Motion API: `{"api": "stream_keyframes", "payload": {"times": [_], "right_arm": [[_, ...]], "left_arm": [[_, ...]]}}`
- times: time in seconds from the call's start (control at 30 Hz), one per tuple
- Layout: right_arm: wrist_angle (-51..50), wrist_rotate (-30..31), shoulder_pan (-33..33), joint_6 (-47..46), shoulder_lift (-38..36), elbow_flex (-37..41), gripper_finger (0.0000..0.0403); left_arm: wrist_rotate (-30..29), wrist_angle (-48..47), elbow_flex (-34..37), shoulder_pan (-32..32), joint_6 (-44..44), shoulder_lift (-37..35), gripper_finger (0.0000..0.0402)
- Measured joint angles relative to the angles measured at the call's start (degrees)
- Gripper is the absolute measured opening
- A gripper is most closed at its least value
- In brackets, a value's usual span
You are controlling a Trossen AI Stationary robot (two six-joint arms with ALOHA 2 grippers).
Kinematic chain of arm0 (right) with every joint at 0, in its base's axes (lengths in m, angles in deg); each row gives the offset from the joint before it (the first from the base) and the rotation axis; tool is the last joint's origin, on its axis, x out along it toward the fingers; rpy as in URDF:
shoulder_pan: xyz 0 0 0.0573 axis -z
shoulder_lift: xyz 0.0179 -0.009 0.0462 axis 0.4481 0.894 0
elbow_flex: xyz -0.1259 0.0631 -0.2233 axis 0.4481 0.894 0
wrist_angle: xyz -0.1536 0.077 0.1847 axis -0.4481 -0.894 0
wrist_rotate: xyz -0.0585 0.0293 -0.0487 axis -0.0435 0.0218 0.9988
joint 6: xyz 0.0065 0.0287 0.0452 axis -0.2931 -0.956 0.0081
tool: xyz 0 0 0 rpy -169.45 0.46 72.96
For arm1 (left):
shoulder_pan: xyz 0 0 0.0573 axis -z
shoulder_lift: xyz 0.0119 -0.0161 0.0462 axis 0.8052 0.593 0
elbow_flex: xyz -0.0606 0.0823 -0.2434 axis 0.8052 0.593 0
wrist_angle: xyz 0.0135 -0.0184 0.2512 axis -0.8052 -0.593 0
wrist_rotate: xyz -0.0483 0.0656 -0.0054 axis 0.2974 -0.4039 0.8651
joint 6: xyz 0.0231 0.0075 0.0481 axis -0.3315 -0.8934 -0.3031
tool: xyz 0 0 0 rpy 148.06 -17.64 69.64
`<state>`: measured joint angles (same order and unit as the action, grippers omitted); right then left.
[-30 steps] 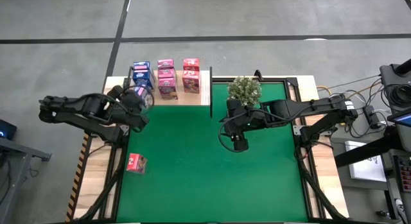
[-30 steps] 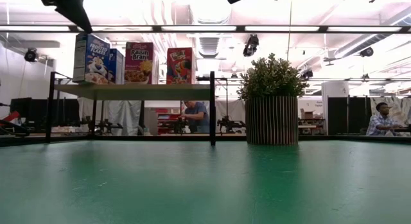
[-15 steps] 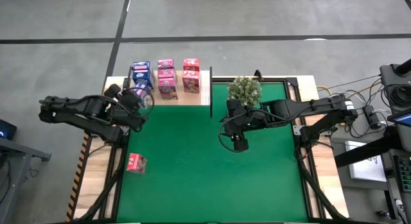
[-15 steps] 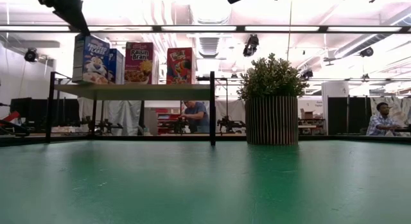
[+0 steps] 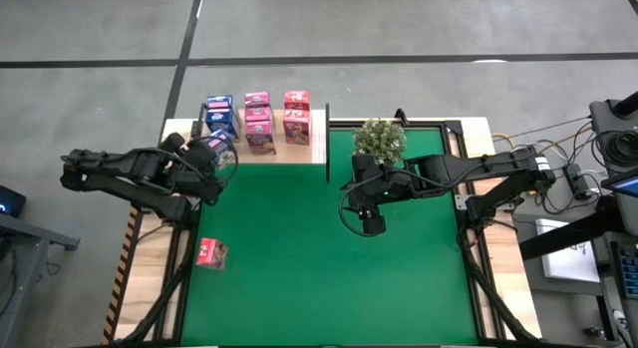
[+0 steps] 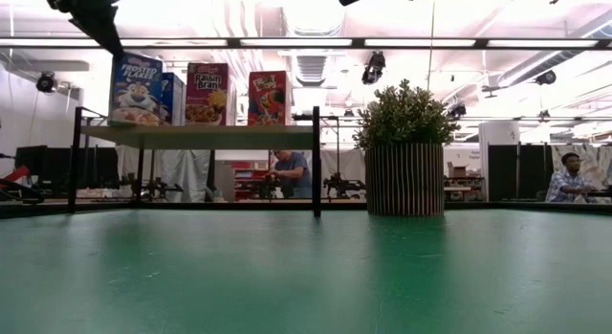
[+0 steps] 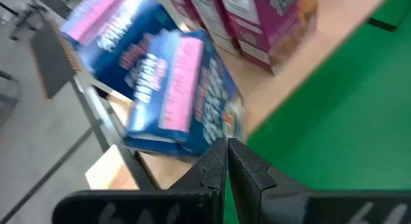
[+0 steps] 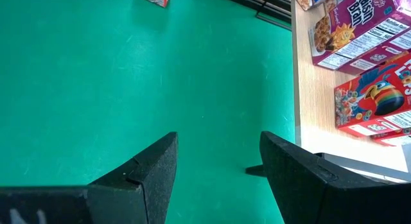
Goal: Stack cereal on shelf
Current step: Put the blue cereal box on the shelf
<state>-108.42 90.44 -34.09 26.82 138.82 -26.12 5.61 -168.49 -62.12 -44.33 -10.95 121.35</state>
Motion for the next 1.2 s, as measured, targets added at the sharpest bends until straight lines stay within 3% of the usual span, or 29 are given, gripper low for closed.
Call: {"api": "stream_keyframes", "payload": {"times": [0.27, 0.8, 1.2], "right_arm": [[0.00, 0.00, 0.01, 0.00, 0.00, 0.00, 0.0210], [0.02, 0.00, 0.00, 0.09, 0.00, 0.00, 0.0210], [0.07, 0.00, 0.01, 0.17, 0.00, 0.00, 0.0210]], "left_arm": [[9.12, 0.38, 0.46, 0.02, -0.64, 0.16, 0.0000], [-3.98, 3.09, 10.68, -0.04, 5.39, 0.16, 0.0000], [-5.81, 4.24, 14.75, -0.04, 7.73, 0.16, 0.0000]]}}
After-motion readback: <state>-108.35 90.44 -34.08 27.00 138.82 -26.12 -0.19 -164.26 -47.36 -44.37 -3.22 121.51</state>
